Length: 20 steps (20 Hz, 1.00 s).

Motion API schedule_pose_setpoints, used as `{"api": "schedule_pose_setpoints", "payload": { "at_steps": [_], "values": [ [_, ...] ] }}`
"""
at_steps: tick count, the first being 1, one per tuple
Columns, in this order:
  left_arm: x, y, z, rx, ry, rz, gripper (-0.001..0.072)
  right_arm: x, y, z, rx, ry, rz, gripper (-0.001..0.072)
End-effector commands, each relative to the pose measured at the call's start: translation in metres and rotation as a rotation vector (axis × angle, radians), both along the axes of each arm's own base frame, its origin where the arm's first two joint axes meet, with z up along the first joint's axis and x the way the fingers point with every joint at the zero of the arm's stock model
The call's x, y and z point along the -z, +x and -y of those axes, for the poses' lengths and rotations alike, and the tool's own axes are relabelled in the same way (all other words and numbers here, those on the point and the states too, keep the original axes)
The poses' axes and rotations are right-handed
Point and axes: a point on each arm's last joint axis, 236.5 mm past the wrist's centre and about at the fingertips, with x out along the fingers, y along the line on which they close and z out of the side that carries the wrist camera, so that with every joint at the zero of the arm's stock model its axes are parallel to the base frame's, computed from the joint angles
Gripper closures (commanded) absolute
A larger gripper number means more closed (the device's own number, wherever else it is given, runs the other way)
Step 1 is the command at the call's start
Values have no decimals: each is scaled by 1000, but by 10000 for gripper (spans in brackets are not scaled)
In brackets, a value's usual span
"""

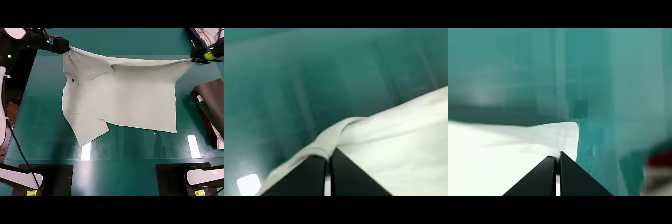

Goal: Fold the shirts.

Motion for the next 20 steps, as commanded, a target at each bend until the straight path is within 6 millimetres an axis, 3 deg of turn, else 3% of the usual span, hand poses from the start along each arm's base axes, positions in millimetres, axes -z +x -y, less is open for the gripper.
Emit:
{"api": "schedule_pose_setpoints", "payload": {
  "at_steps": [1, 5, 9, 11, 15, 18, 20],
  "values": [
    [-8, 33, -22, -50, 96, 151, 684, 29, 32, -9, 27, -8, 32, 698],
    [11, 25, -46, -48, 253, 94, 684, 49, 22, -18, 9, -2, -42, 698],
    [38, 3, -53, 16, 347, -27, 683, 82, -7, -43, -55, -7, -189, 698],
    [59, -10, -54, 55, 373, -99, 684, 101, -20, -57, -82, -6, -247, 698],
    [120, -38, -57, 86, 388, -259, 684, 130, -37, -80, -128, -9, -314, 698],
    [157, -61, -64, 104, 419, -366, 683, 137, -42, -89, -148, -14, -328, 698],
    [169, -74, -65, 115, 422, -419, 684, 137, -42, -89, -148, -13, -327, 697]
  ]
}}
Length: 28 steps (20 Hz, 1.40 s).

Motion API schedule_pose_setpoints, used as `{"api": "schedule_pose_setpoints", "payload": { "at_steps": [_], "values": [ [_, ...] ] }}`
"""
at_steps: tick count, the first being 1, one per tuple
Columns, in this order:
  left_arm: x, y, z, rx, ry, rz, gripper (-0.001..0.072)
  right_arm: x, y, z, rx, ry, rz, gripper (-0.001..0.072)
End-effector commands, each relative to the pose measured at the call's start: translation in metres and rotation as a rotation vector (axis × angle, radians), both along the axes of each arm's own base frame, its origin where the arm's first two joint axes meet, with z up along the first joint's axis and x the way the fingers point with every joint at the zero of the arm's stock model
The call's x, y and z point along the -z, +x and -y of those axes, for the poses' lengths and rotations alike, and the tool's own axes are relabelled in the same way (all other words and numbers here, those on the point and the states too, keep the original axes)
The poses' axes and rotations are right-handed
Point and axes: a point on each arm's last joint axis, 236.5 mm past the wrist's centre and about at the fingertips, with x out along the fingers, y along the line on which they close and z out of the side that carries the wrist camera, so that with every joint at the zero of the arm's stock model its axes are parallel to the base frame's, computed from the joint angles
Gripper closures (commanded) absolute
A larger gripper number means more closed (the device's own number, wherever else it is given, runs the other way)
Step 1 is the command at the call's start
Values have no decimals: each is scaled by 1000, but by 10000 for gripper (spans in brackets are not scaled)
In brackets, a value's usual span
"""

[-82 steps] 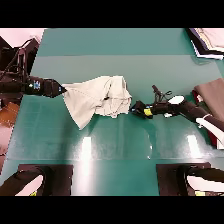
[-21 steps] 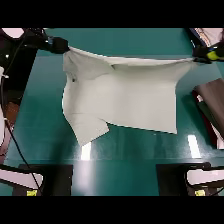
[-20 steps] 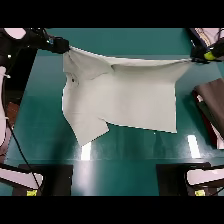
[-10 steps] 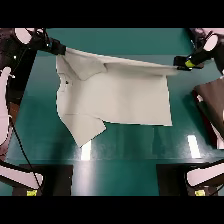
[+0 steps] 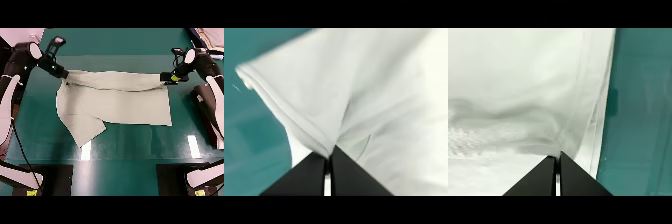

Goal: Fold the shirts.

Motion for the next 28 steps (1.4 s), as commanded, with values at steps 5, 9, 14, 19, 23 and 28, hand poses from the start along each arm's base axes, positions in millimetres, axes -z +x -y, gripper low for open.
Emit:
{"api": "schedule_pose_setpoints", "payload": {
  "at_steps": [5, 9, 14, 19, 23, 28],
  "values": [
    [30, -40, -5, -17, 16, -178, 682, -15, -1, 18, 15, -92, 38, 695],
    [34, -54, -10, -69, 23, -243, 188, -20, -17, 18, 10, -86, -13, 348],
    [10, -87, -45, -288, -48, -333, 189, -45, -44, 13, -84, -47, -57, 342],
    [8, -155, -44, -428, -205, -302, 190, -95, -49, -14, -84, 207, 51, 393],
    [44, -239, 2, -495, -397, -388, 190, -109, -51, -12, -84, 201, 83, 394],
    [80, -296, 28, -574, -510, -495, 189, -108, -57, -14, -90, 205, 60, 394]
  ]
}}
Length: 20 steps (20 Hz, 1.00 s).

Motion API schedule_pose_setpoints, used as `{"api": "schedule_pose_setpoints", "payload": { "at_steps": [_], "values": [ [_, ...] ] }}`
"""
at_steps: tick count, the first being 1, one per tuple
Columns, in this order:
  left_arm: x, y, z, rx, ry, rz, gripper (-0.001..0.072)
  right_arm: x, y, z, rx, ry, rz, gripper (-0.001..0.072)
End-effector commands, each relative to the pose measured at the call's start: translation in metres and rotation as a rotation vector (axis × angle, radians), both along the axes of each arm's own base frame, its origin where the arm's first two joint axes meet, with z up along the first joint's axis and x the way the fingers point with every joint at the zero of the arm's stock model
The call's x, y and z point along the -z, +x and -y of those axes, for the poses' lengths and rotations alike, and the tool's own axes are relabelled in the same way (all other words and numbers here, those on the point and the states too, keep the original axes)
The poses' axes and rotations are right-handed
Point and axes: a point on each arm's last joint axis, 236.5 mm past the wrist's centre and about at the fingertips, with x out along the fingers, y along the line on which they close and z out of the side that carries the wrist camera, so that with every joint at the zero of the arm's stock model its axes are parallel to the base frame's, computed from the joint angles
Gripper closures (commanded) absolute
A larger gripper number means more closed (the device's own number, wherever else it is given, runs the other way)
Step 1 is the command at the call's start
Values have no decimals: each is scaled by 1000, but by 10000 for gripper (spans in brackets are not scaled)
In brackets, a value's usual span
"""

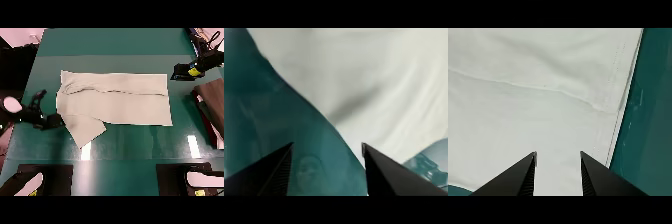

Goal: Fold the shirts.

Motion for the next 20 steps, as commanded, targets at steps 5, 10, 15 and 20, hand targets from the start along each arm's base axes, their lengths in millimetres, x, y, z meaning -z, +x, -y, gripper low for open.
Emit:
{"api": "schedule_pose_setpoints", "payload": {
  "at_steps": [5, 10, 15, 20],
  "values": [
    [27, -6, 21, -181, -125, 49, 190, 0, -11, -3, -14, 11, -37, 394],
    [33, 1, 28, -249, -181, 78, 190, 0, -11, -3, -14, 11, -37, 394],
    [31, 12, 27, -297, -196, 116, 506, 1, -14, -3, -18, 10, -50, 397],
    [18, 23, 29, -266, -205, 162, 684, 29, -63, 16, -16, 15, -193, 407]
  ]
}}
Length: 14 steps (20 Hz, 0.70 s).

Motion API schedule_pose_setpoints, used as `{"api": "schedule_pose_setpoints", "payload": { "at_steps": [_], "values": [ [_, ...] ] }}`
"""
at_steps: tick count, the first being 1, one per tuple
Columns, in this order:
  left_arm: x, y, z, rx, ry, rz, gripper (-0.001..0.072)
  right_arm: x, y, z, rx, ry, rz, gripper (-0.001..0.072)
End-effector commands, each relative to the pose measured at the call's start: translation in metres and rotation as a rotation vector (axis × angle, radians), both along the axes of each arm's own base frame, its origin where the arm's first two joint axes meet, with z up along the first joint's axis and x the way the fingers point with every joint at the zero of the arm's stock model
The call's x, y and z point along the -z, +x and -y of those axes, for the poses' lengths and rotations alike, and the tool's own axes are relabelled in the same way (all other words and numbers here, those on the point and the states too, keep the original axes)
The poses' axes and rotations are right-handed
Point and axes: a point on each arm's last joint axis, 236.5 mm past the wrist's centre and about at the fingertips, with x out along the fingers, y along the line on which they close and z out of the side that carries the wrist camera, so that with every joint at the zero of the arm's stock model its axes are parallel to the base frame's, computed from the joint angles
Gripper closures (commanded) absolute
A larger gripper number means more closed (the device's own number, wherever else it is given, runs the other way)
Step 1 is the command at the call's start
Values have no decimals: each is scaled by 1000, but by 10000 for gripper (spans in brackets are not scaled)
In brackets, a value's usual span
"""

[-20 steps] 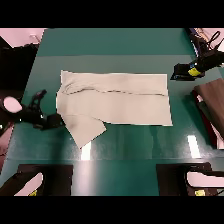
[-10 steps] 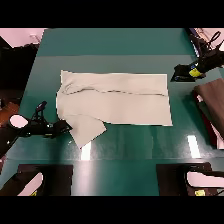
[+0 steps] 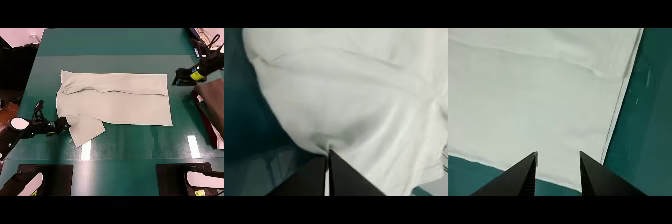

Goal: Fold the shirts.

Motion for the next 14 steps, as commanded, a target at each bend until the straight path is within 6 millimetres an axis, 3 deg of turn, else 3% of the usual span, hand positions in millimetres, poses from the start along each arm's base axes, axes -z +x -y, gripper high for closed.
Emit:
{"api": "schedule_pose_setpoints", "payload": {
  "at_steps": [1, 4, 7, 10, 14],
  "values": [
    [-14, 9, 4, 44, -2, 46, 684, 29, -46, 19, 27, 9, -110, 407],
    [-32, 16, 8, 111, 4, 91, 684, 75, -100, 47, 150, 40, -200, 406],
    [-37, 18, 9, 118, 2, 99, 684, 106, -136, 42, 246, 236, -226, 383],
    [-37, 17, 9, 121, -1, 95, 684, 125, -149, 31, 316, 389, -243, 382],
    [-36, 9, 14, 146, -15, 66, 684, 146, -141, 23, 377, 459, -234, 382]
  ]
}}
